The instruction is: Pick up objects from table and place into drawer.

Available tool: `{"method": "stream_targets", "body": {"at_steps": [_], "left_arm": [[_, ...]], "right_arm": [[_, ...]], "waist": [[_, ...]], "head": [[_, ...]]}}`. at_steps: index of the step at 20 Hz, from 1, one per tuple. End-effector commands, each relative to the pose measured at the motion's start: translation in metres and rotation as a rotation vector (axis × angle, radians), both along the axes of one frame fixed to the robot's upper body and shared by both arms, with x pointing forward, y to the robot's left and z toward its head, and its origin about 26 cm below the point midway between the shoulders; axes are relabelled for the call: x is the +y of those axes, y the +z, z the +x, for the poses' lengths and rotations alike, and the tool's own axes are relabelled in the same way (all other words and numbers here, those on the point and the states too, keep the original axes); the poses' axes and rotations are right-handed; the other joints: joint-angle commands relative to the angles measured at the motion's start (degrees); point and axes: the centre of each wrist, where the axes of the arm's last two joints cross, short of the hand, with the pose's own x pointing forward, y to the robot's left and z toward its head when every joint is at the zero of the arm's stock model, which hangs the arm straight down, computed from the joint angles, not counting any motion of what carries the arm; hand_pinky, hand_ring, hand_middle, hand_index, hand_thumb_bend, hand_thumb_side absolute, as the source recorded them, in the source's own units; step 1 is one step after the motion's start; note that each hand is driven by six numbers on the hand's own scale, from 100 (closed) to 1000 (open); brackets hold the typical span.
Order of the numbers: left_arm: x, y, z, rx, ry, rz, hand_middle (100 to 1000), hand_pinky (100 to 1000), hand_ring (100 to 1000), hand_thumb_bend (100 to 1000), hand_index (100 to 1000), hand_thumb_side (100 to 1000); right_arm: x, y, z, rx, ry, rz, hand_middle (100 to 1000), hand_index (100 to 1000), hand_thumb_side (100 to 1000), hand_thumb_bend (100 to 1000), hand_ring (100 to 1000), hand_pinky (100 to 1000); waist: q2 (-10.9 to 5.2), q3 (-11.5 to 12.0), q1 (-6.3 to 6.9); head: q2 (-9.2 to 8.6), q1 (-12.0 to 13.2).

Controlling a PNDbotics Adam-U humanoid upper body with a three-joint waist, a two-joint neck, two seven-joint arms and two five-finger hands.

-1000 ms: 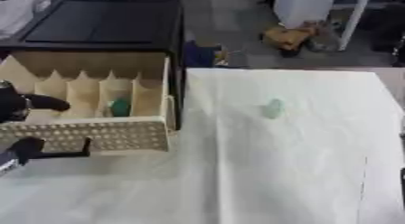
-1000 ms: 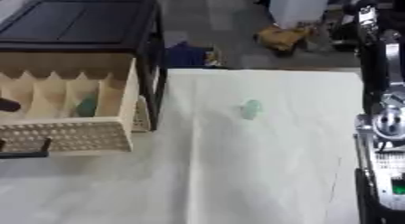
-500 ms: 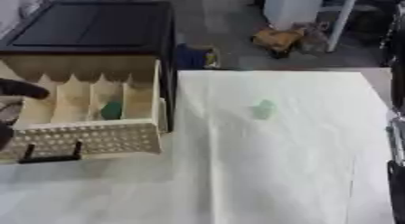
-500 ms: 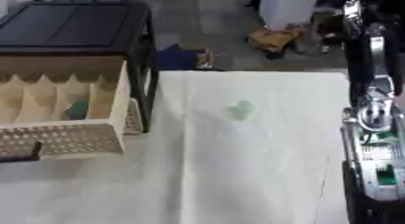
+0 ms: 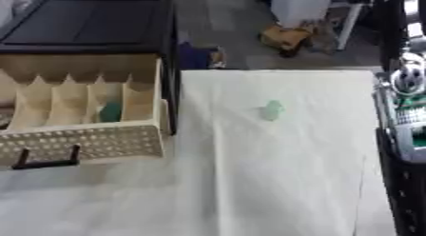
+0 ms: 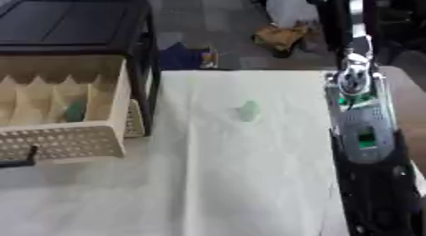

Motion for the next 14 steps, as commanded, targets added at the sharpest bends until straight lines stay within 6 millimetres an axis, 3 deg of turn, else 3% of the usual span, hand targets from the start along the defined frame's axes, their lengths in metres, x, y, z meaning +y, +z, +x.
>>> {"method": "stream_targets", "body": {"at_steps": [1, 7, 14], "left_arm": [[0.001, 0.012, -0.005, -0.031, -0.016, -0.105, 100, 100, 100, 100, 814, 887], [0.001, 0.010, -0.004, -0.032, -0.083, -0.268, 100, 100, 100, 100, 808, 879], [0.002, -0.002, -0.002, -0.005, -0.153, -0.410, 100, 100, 100, 100, 802, 886]], "right_arm": [[-0.002, 0.012, 0.010, -0.032, -0.038, -0.083, 548, 801, 1000, 360, 684, 668], [0.002, 0.021, 0.031, -0.038, -0.094, -0.181, 550, 806, 1000, 445, 688, 673], [0.007, 0.034, 0.054, 0.009, -0.137, -0.327, 560, 819, 1000, 484, 700, 688]], "waist": [[-1.05, 0.12, 0.36], [-0.98, -0.02, 0.76], [-1.08, -0.15, 1.13]], "head": [[0.34, -0.35], [0.09, -0.58], [-0.12, -0.51]]}}
